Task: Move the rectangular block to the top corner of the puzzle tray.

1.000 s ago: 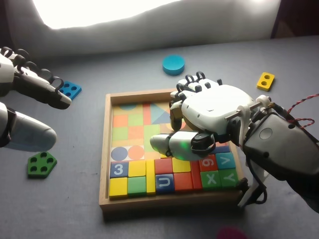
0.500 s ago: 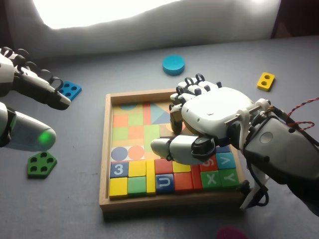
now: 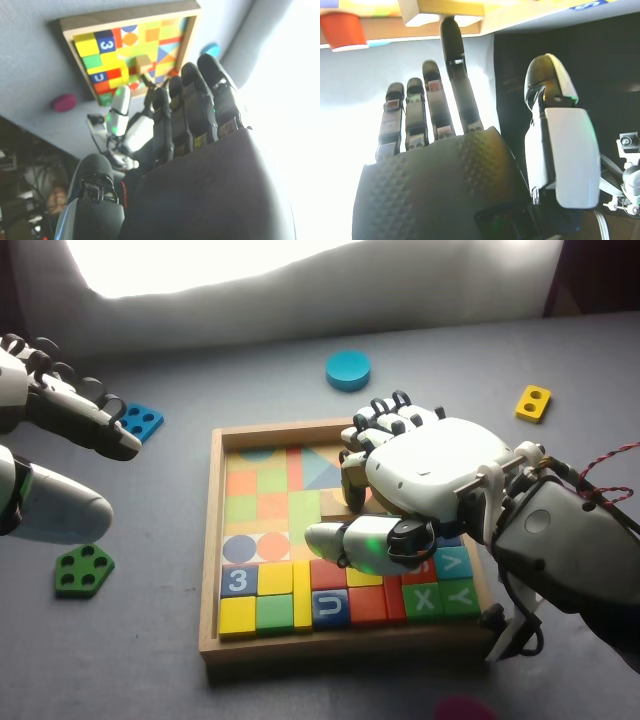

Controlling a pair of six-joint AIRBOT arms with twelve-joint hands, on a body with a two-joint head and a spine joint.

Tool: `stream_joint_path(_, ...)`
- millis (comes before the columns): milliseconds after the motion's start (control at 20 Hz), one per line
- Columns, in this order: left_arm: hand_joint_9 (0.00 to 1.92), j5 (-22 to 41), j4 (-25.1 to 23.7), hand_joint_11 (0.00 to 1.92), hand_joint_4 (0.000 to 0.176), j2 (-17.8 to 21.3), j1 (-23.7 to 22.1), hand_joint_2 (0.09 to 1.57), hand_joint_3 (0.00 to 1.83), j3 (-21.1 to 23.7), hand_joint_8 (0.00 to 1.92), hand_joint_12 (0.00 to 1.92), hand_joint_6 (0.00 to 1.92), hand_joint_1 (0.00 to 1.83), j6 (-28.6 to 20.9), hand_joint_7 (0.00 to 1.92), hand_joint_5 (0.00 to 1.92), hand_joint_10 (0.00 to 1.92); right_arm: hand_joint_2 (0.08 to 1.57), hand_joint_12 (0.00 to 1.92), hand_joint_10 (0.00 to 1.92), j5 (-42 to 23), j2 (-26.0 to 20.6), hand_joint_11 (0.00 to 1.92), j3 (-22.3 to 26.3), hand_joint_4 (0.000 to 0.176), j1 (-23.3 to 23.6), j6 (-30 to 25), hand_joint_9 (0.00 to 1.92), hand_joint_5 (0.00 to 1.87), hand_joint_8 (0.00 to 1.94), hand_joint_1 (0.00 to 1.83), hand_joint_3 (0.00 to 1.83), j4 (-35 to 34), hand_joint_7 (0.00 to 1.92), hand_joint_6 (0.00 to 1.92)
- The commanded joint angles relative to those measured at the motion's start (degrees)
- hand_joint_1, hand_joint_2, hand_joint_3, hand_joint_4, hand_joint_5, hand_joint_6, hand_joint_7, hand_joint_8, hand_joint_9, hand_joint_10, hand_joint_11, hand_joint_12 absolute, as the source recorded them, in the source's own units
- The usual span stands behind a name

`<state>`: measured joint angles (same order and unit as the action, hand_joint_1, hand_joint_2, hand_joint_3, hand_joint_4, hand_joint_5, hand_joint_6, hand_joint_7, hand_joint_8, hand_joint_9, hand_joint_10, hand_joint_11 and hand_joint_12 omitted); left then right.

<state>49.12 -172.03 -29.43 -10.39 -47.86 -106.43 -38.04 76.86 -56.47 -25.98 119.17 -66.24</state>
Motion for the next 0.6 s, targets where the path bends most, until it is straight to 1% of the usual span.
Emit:
stream_joint_path(0, 0.27, -4.64, -0.55, 0.0, 0.0, 0.11, -0.81, 1.21, 0.0, -0.2, 0.0, 0.75, 0.0, 0.0, -0.16, 0.24, 0.27, 0.0, 1.19, 0.0, 0.0, -1.25, -0.18, 0.0, -0.01, 0.0, -0.23, 0.02, 0.0, 0.51, 0.01, 0.0, 0.0, 1.82, 0.19, 0.76)
stream_joint_path(100, 0.29, -4.64, -0.55, 0.0, 0.001, 0.11, -0.84, 1.21, 0.0, -0.2, 0.01, 0.76, 0.01, 0.0, -0.16, 0.26, 0.29, 0.01, 1.19, 0.0, 0.0, -1.11, -0.18, 0.0, -0.01, 0.0, -0.38, 0.03, 0.0, 0.53, 0.0, 0.0, 0.0, 1.83, 0.17, 0.76)
stream_joint_path(150, 0.31, -4.64, -0.55, 0.0, 0.001, 0.11, -0.87, 1.21, 0.0, -0.2, 0.01, 0.81, 0.01, 0.0, -0.16, 0.29, 0.31, 0.01, 1.18, 0.0, 0.0, -1.11, -0.19, 0.0, -0.01, 0.0, -0.41, 0.07, 0.0, 0.55, 0.0, 0.0, 0.0, 1.83, 0.18, 0.74)
stream_joint_path(200, 0.3, -4.64, -0.55, 0.0, 0.004, 0.11, -0.89, 1.21, 0.0, -0.2, 0.0, 0.8, 0.0, 0.0, -0.16, 0.28, 0.31, 0.0, 1.18, 0.0, 0.0, -1.11, -0.26, 0.0, -0.03, 0.0, -0.42, 0.13, 0.0, 0.53, 0.0, 0.0, 0.0, 1.83, 0.17, 0.72)
stream_joint_path(250, 0.32, -4.64, -0.55, 0.0, 0.005, 0.1, -0.91, 1.2, 0.0, -0.2, 0.01, 0.82, 0.01, 0.0, -0.16, 0.3, 0.32, 0.01, 1.18, 0.0, 0.0, -1.11, -0.34, 0.0, -0.14, 0.0, -0.4, 0.17, 0.0, 0.52, 0.0, 0.0, 0.0, 1.83, 0.18, 0.72)
stream_joint_path(300, 0.3, -4.64, -0.55, 0.0, 0.004, 0.1, -0.91, 1.21, 0.0, -0.2, 0.0, 0.8, 0.0, 0.0, -0.16, 0.28, 0.3, 0.0, 1.18, 0.0, 0.0, -1.17, -0.39, 0.0, -0.29, 0.0, -0.3, 0.15, 0.0, 0.52, 0.0, 0.0, 0.0, 1.83, 0.16, 0.73)
stream_joint_path(350, 0.3, -4.64, -0.55, 0.0, 0.005, 0.1, -0.91, 1.21, 0.0, -0.2, 0.0, 0.77, 0.0, 0.0, -0.16, 0.28, 0.3, 0.0, 1.18, 0.0, 0.0, -1.4, -0.44, 0.0, -0.48, 0.0, -0.03, 0.07, 0.0, 0.55, 0.01, 0.0, 0.0, 1.84, 0.19, 0.74)
stream_joint_path(400, 0.31, -4.64, -0.55, 0.0, 0.003, 0.1, -0.91, 1.2, 0.0, -0.21, 0.0, 0.79, 0.0, 0.0, -0.16, 0.28, 0.3, 0.0, 1.18, 0.0, 0.0, -1.52, -0.47, 0.0, -0.68, 0.0, 0.28, -0.15, 0.0, 0.55, 0.02, 0.0, 0.0, 1.84, 0.21, 0.74)
stream_joint_path(450, 0.3, -4.64, -0.55, 0.0, 0.0, 0.1, -0.91, 1.21, 0.0, -0.21, 0.0, 0.77, 0.0, 0.0, -0.16, 0.27, 0.29, 0.0, 1.17, 0.0, 0.0, -1.54, -0.54, 0.0, -0.77, 0.0, 0.57, -0.4, 0.01, 0.57, 0.06, 0.0, 0.0, 1.84, 0.3, 0.74)
stream_joint_path(500, 0.29, -4.64, -0.55, 0.0, 0.003, 0.1, -0.91, 1.21, 0.0, -0.21, 0.0, 0.76, 0.0, 0.0, -0.16, 0.27, 0.28, 0.0, 1.16, 0.0, 0.0, -1.54, -0.62, 0.0, -0.76, 0.0, 0.9, -0.41, 0.0, 0.56, 0.06, 0.0, 0.0, 1.84, 0.31, 0.74)
stream_joint_path(550, 0.28, -4.64, -0.55, 0.0, 0.005, 0.1, -0.91, 1.21, 0.0, -0.22, 0.0, 0.74, 0.0, 0.0, -0.16, 0.25, 0.26, 0.0, 1.16, 0.0, 0.0, -1.57, -0.69, 0.0, -0.75, 0.0, 1.19, -0.43, 0.0, 0.54, 0.03, 0.0, 0.0, 1.84, 0.25, 0.74)
